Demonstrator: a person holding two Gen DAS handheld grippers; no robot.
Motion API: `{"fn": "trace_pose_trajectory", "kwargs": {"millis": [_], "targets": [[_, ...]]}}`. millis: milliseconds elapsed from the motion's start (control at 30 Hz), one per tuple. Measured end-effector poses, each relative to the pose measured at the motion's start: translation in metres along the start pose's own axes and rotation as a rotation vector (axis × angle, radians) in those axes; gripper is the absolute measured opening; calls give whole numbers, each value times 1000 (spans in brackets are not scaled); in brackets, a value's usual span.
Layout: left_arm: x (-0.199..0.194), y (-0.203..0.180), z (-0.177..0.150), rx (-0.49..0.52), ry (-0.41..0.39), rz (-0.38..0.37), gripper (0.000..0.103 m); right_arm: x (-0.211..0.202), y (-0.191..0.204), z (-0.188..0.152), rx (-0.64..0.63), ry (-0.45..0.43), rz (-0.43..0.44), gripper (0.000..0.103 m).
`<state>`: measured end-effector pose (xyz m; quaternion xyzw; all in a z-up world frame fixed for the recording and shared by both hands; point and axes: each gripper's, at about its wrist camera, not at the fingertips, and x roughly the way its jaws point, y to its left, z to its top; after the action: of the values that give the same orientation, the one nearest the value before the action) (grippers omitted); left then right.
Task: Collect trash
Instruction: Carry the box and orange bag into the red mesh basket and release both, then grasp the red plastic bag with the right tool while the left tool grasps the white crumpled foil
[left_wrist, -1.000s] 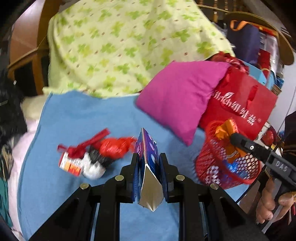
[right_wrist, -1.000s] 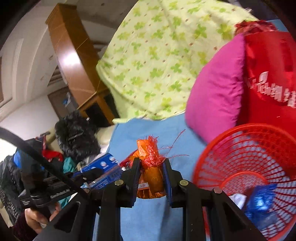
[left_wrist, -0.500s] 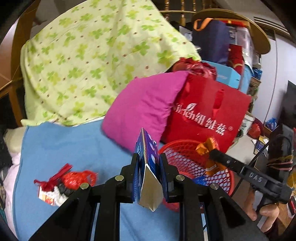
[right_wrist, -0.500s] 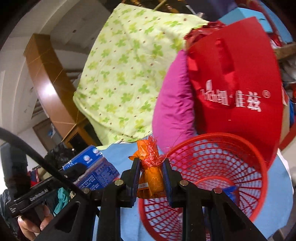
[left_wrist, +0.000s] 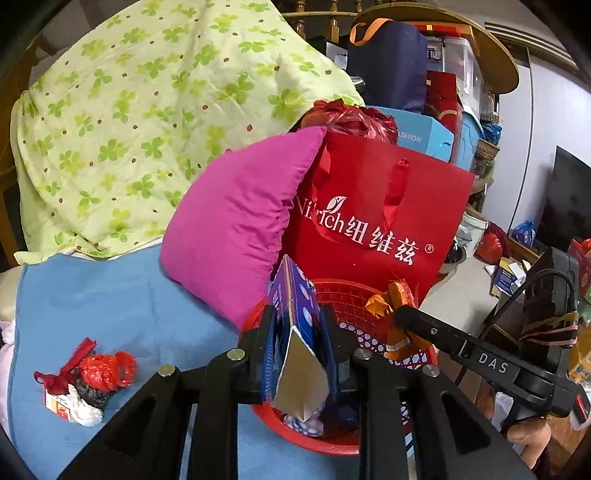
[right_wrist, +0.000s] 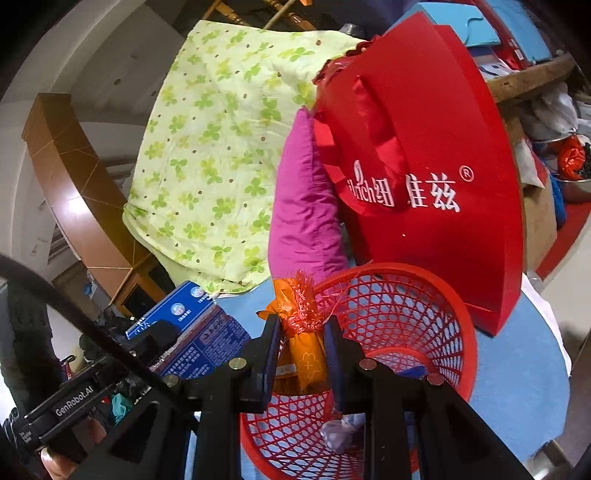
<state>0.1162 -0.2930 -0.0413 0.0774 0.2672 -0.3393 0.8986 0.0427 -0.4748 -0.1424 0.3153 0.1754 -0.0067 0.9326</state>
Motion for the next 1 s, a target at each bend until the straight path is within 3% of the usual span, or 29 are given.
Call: {"fn": "trace_pose_trajectory", "kwargs": {"millis": [100, 167, 233, 500, 633, 733, 900, 1000], "targets": [[6, -2, -2, 3, 2, 5, 36, 2, -5, 1, 14, 1, -18, 28], [8, -2, -2, 3, -2, 13, 54, 3, -9, 2, 29, 7, -25, 28], [7, 0, -3, 4, -13, 25, 60, 4, -11, 3, 38, 13, -30, 28], [-2, 25, -9, -2, -16, 92, 67, 10, 5, 3, 15, -10, -3, 30], [-8, 51, -17, -25, 1, 138, 67, 16, 23, 0, -1, -25, 20, 40], [-14, 70, -23, -46, 7, 171, 67, 21, 39, -4, -21, -43, 47, 48], [-27, 103, -32, -69, 7, 239, 67, 28, 79, -16, -87, -90, 127, 48], [-35, 126, -40, -89, 7, 283, 67, 42, 103, -26, -117, -75, 169, 48]]}}
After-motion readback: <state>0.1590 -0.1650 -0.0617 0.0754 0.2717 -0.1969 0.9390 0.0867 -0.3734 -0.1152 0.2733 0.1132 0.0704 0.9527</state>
